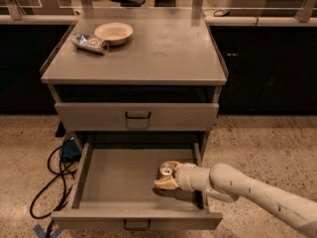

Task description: Place orange can into middle drawer

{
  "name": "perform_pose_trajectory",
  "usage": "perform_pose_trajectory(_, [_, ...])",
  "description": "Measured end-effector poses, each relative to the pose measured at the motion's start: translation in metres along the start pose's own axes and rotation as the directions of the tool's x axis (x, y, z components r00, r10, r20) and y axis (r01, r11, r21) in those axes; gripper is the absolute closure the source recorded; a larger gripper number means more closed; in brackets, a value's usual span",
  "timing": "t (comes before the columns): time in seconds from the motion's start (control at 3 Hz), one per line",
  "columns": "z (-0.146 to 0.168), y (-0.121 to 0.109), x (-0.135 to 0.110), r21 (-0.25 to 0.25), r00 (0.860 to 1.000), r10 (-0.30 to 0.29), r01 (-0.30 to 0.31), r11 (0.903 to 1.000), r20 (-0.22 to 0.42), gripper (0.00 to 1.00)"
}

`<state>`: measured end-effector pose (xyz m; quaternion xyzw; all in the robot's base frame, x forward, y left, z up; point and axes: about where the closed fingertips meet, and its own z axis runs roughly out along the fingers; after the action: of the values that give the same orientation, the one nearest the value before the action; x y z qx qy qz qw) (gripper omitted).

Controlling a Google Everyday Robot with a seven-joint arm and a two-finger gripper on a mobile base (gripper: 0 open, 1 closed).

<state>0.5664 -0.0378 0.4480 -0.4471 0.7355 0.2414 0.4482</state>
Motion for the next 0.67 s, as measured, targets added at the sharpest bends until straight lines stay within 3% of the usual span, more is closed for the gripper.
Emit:
perform_pose_trajectory(0.33, [0.029, -0.004, 0.014, 0.016, 0.991, -0.079, 0.081, 0.9965, -0.103, 1.0])
perform_pose_trajectory(0.67, [0.046, -0.006, 0.015, 0.0, 0.976, -0.145, 0.147, 0.9892, -0.165, 1.0])
